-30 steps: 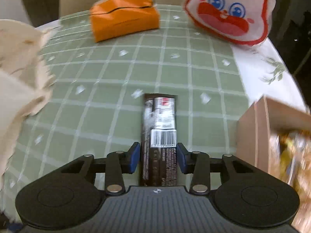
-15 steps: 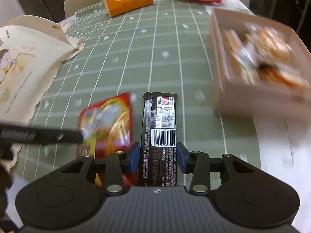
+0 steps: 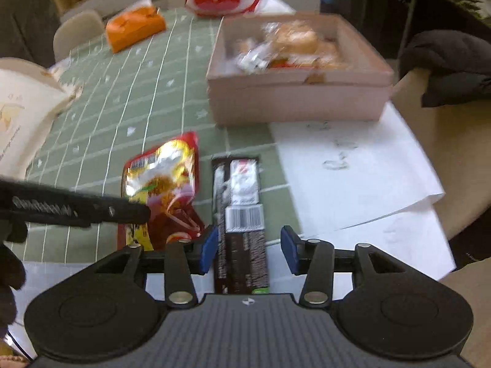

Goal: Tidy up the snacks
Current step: 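Grasp the red pouch with the left tool while the right tool grasps the dark chocolate bar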

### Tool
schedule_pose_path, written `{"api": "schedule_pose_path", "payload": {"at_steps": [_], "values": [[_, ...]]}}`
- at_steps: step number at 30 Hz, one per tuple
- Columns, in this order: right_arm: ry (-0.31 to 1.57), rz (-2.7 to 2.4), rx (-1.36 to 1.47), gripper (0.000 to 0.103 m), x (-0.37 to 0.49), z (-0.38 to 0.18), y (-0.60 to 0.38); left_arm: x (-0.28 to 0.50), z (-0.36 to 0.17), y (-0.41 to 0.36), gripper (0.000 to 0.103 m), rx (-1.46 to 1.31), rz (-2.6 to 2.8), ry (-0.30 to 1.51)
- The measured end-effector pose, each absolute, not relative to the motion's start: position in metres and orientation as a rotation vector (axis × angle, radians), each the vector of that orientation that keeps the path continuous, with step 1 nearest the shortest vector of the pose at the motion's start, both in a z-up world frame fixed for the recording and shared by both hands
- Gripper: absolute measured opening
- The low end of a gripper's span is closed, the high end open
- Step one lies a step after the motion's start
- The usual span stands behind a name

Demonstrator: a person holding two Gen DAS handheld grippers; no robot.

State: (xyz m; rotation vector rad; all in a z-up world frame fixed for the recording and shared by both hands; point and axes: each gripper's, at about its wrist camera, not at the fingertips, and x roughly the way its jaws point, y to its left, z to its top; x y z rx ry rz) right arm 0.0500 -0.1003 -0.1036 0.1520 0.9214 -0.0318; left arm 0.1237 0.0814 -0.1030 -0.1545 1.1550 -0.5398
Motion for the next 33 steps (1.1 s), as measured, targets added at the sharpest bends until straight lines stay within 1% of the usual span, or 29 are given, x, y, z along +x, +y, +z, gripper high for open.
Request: {"api": "schedule_pose_path", "payload": {"at_steps": [4, 9, 10, 12, 14, 22, 23, 24, 26, 29, 33], "values": [[0.846, -0.026, 0.172, 0.049, 0.048, -0.092, -0.103, 0.119, -0.1, 0.087, 0.034, -0.152, -0.517, 1.157], [0.869, -0.014, 0.117, 0.049, 0.075, -0.11, -0.082, 0.114, -0.098, 0.109, 0.034, -0.198, -0.46, 1.149], [0.885, -0.027, 0.098, 0.05, 0.078, -0.117, -0.077, 0.113, -0.099, 0.114, 0.034, -0.207, -0.446, 1.147], [0.871, -0.037, 0.075, 0.051, 0.079, -0.122, -0.072, 0.112, -0.103, 0.124, 0.037, -0.246, -0.435, 1.143], [0.877, -0.033, 0.077, 0.052, 0.079, -0.123, -0.072, 0.112, -0.106, 0.132, 0.038, -0.312, -0.453, 1.14], [0.864, -0.026, 0.089, 0.054, 0.077, -0.126, -0.076, 0.122, -0.122, 0.118, 0.038, -0.414, -0.572, 1.143], [0.857, -0.027, 0.086, 0.054, 0.076, -0.126, -0.075, 0.125, -0.123, 0.113, 0.04, -0.412, -0.576, 1.136], [0.854, -0.029, 0.087, 0.054, 0.076, -0.127, -0.075, 0.127, -0.123, 0.109, 0.045, -0.413, -0.575, 1.117], [0.851, -0.036, 0.094, 0.054, 0.073, -0.128, -0.076, 0.132, -0.122, 0.1, 0.05, -0.413, -0.57, 1.098], [0.851, -0.034, 0.112, 0.054, 0.07, -0.128, -0.078, 0.139, -0.119, 0.09, 0.05, -0.385, -0.563, 1.11], [0.849, -0.027, 0.137, 0.054, 0.066, -0.128, -0.082, 0.135, -0.098, 0.08, 0.042, -0.322, -0.643, 1.08]]}}
